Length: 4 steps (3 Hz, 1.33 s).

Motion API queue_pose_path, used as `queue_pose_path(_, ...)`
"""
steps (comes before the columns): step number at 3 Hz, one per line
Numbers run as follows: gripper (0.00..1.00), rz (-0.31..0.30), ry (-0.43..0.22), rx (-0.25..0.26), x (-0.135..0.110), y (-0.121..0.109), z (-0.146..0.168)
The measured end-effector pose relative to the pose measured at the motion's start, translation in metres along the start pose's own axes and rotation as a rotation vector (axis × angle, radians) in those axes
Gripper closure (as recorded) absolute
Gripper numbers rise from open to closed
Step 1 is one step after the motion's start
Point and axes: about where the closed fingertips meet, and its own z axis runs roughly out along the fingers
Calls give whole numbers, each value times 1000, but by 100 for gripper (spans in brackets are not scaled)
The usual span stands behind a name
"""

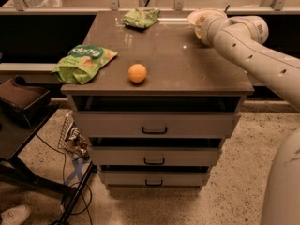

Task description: Move paper bowl near green rice chip bag

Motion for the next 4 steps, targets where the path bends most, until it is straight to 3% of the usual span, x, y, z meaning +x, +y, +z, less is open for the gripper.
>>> queue_pose_path(1,100,0,-1,-1,-1,1,1)
queue_pose_path(3,100,-12,-13,3,-5,-1,3)
queue_pose_path(4,100,8,-91,47,-26,-21,-8)
